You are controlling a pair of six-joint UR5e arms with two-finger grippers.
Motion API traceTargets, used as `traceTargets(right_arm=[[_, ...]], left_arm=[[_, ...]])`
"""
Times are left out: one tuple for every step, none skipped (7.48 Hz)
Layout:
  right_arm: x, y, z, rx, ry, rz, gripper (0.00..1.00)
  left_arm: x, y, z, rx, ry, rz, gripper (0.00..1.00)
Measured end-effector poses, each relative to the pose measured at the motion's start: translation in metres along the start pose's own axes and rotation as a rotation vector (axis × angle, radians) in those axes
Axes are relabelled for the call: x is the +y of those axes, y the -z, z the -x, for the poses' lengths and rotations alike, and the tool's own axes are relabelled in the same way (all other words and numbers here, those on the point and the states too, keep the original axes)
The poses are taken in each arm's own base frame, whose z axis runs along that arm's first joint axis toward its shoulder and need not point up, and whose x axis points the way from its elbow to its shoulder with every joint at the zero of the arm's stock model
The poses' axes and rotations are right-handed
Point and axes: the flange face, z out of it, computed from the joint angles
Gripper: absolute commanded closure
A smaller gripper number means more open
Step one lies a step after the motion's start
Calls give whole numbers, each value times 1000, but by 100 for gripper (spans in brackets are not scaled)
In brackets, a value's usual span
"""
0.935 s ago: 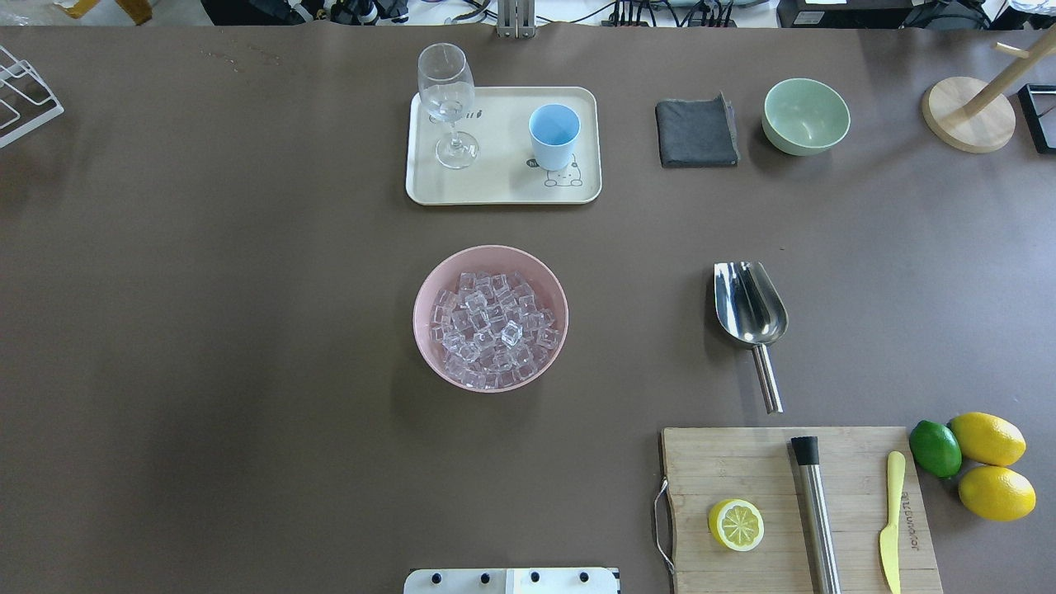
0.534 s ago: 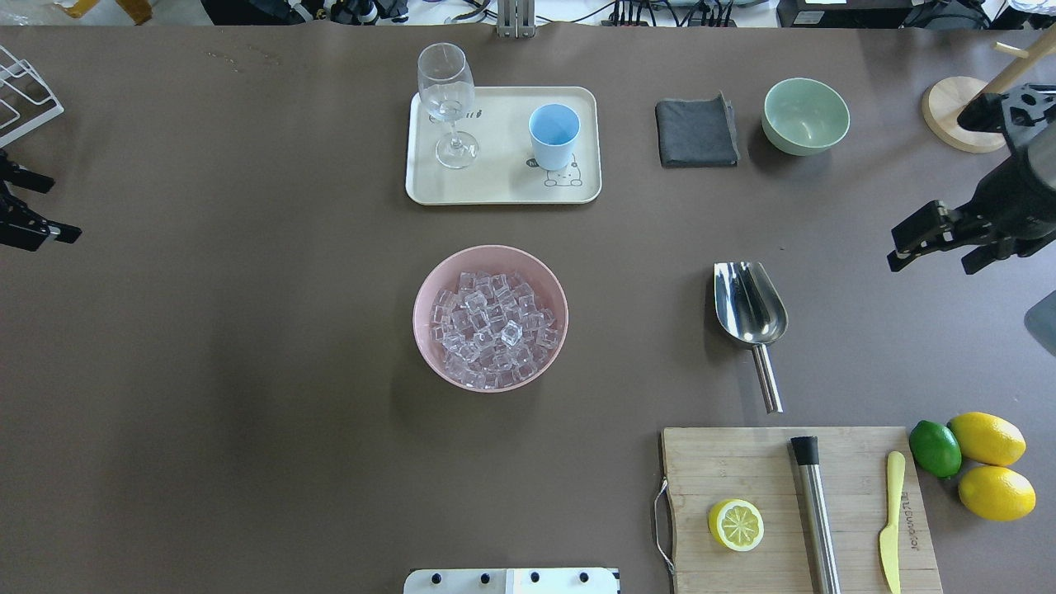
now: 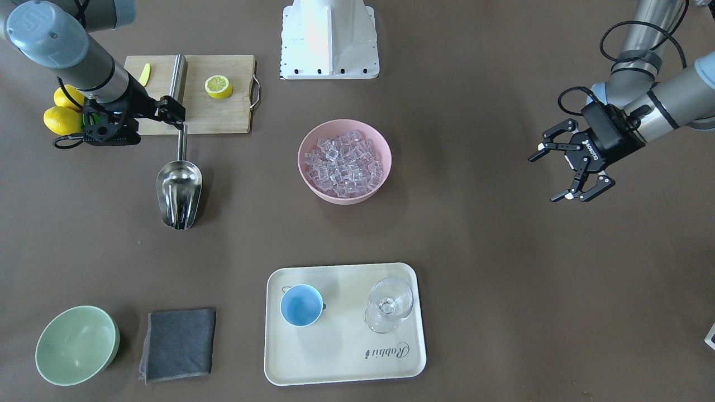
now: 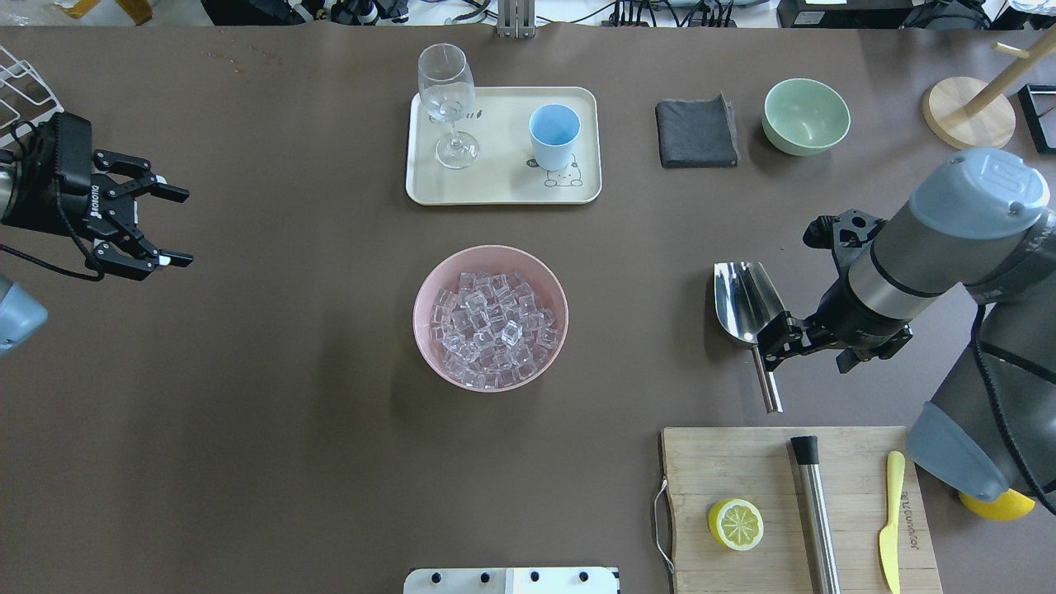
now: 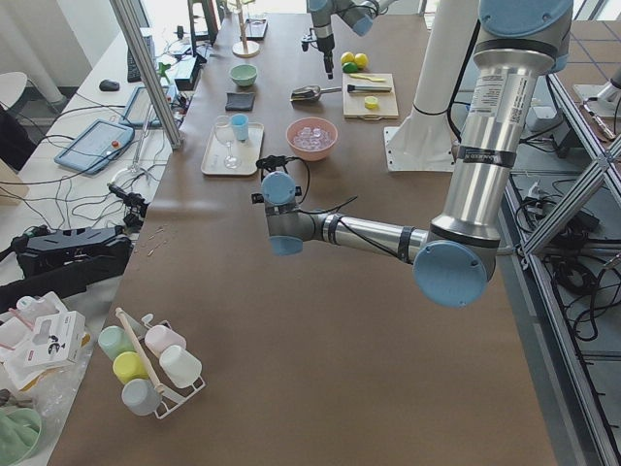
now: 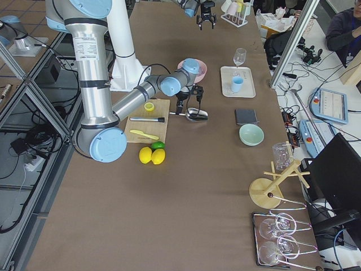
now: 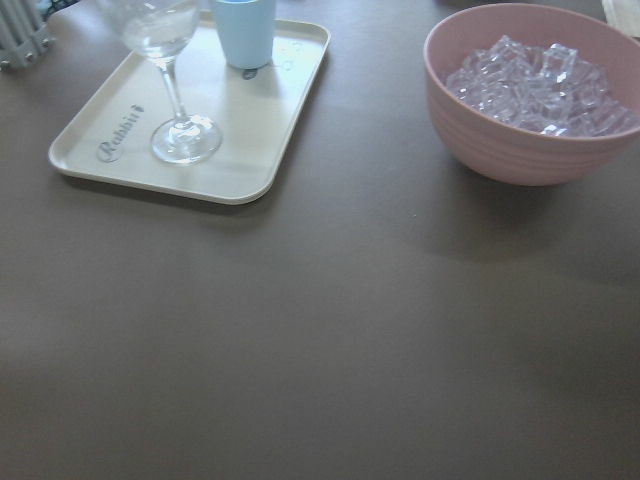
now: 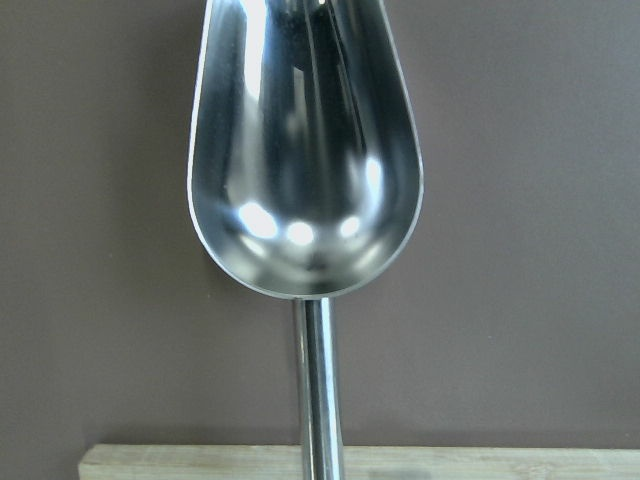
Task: Put ice in cup with scoop
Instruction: 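Move the left gripper to the pink bowl while the right grasps the scoop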
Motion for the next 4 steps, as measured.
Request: traceTargets(right_arm=[[5, -18, 9, 12, 1, 1, 2], [6, -35, 12, 19, 8, 3, 2], [7, -49, 13, 30, 17, 1, 2], [6, -62, 12, 44, 22, 1, 10]], left_arm=[[-7, -18, -15, 40, -43, -29, 2], [-16, -36, -26, 63, -82, -58, 2], [-27, -60, -36, 71, -117, -88, 2], [-39, -84, -48, 80, -138, -111, 2]])
